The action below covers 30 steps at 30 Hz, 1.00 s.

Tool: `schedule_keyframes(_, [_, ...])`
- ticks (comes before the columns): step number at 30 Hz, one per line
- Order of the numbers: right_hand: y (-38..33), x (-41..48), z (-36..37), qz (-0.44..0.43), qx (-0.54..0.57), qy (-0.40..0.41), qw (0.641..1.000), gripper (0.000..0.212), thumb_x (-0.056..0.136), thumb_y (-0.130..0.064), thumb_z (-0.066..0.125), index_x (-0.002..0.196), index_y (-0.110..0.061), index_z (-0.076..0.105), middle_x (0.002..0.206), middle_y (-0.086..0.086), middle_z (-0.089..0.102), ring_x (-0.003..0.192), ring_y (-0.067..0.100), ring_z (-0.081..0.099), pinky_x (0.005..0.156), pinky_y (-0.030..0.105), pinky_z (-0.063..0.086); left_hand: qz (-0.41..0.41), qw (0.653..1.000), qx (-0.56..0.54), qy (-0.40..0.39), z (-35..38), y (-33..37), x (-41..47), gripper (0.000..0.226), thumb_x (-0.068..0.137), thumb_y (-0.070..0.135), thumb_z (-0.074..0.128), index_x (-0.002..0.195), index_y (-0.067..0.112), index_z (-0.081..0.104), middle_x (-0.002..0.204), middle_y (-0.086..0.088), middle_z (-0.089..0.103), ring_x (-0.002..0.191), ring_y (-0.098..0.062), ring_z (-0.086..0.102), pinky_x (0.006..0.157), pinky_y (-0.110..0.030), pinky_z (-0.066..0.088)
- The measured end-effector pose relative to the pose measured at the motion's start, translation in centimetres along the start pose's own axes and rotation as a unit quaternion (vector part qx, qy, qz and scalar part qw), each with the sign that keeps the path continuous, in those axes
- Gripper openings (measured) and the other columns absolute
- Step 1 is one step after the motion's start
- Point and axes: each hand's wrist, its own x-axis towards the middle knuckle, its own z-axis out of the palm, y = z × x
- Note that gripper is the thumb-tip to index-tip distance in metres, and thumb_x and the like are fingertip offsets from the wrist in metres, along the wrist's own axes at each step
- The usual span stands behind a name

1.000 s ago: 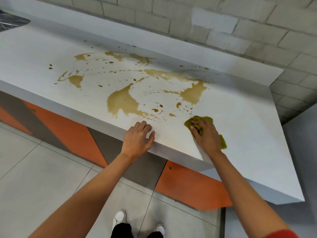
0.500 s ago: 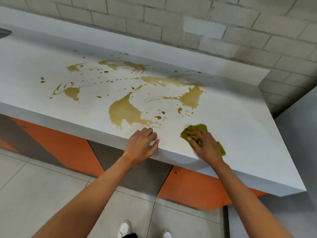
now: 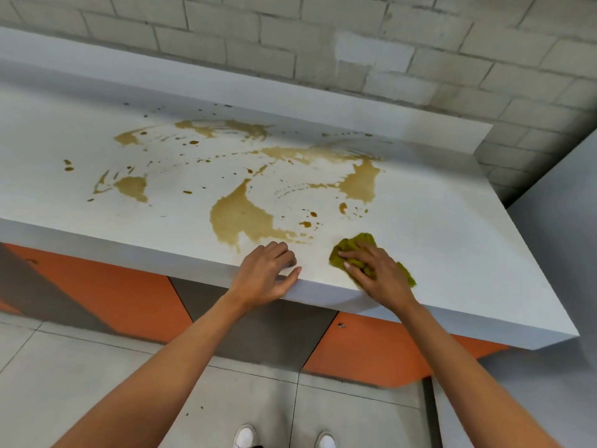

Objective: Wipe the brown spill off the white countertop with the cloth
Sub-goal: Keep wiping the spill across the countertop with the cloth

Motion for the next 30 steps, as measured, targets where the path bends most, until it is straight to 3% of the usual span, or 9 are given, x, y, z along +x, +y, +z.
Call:
schedule_keyframes(6, [-2.2, 5.0, 2.2, 0.121, -0.049, 0.066, 0.989, 0.033, 0.095, -0.034, 0.049, 0.125, -0.023, 0.057, 0.137, 0.008, 0.047, 0.125, 0.026, 0.043, 0.089, 0.039, 0.045, -0.002, 1.000, -0.015, 0.000, -0.3, -0.9, -1.0, 0.018, 0.087, 0.030, 0.058, 0.081, 0.014, 0.064, 0.081, 0.003, 0.062, 0.072, -0.015, 0.055, 0.059, -0.027, 0.044])
schedule_keyframes(10, [-6.2, 7.0, 4.6, 0.048, -0.050, 0.036, 0.997, 0.033, 0.095, -0.035, 0.048, 0.125, -0.024, 0.057, 0.137, 0.008, 0.048, 0.124, 0.026, 0.045, 0.086, 0.039, 0.046, -0.005, 1.000, -0.020, -0.009, -0.4, -0.8, -1.0, 0.020, 0.088, 0.030, 0.055, 0.080, 0.014, 0.063, 0.080, 0.002, 0.060, 0.072, -0.015, 0.054, 0.060, -0.029, 0.043])
schedule_keyframes(14, [-5.2, 4.4, 3.8, -0.037, -0.027, -0.003, 0.999, 0.030, 0.092, -0.040, 0.051, 0.120, -0.034, 0.059, 0.138, -0.001, 0.049, 0.126, 0.019, 0.046, 0.087, 0.034, 0.046, -0.004, 1.000, -0.021, -0.012, -0.6, -1.0, -1.0, 0.020, 0.087, 0.030, 0.057, 0.079, 0.013, 0.064, 0.079, 0.001, 0.061, 0.072, -0.016, 0.055, 0.062, -0.029, 0.043])
schedule_keyframes(19, [-1.7, 4.5, 2.2, 0.042, -0.039, 0.032, 0.998, 0.031, 0.093, -0.036, 0.051, 0.123, -0.028, 0.058, 0.139, 0.002, 0.048, 0.127, 0.021, 0.043, 0.093, 0.035, 0.042, -0.008, 0.999, -0.031, -0.015, -0.6, -1.0, -1.1, 0.021, 0.088, 0.030, 0.057, 0.081, 0.012, 0.066, 0.080, 0.001, 0.063, 0.073, -0.016, 0.057, 0.064, -0.031, 0.046])
schedule_keyframes(23, [-4.2, 9.0, 4.0, 0.099, -0.062, 0.057, 0.992, 0.033, 0.096, -0.029, 0.047, 0.126, -0.019, 0.055, 0.134, 0.011, 0.049, 0.120, 0.029, 0.046, 0.090, 0.039, 0.043, -0.010, 0.999, -0.029, -0.015, -0.6, -1.0, -1.2, 0.021, 0.088, 0.030, 0.056, 0.081, 0.012, 0.065, 0.080, 0.001, 0.062, 0.073, -0.016, 0.056, 0.064, -0.031, 0.045])
schedule_keyframes(25, [-5.9, 10.3, 5.1, 0.086, -0.061, 0.045, 0.993, 0.034, 0.096, -0.030, 0.046, 0.127, -0.020, 0.055, 0.133, 0.011, 0.049, 0.119, 0.029, 0.046, 0.087, 0.039, 0.043, -0.010, 0.999, -0.027, -0.014, -0.5, -1.1, -1.2, 0.022, 0.089, 0.031, 0.055, 0.080, 0.013, 0.064, 0.078, 0.002, 0.060, 0.072, -0.016, 0.055, 0.064, -0.030, 0.043])
schedule_keyframes(30, [-6.8, 6.7, 5.2, -0.038, -0.017, 0.004, 0.999, 0.030, 0.092, -0.038, 0.051, 0.120, -0.031, 0.060, 0.136, 0.001, 0.051, 0.124, 0.020, 0.047, 0.088, 0.033, 0.045, -0.005, 0.999, -0.029, -0.019, -0.6, -1.3, -1.0, 0.020, 0.088, 0.031, 0.057, 0.079, 0.014, 0.063, 0.078, 0.003, 0.060, 0.072, -0.014, 0.054, 0.065, -0.027, 0.040])
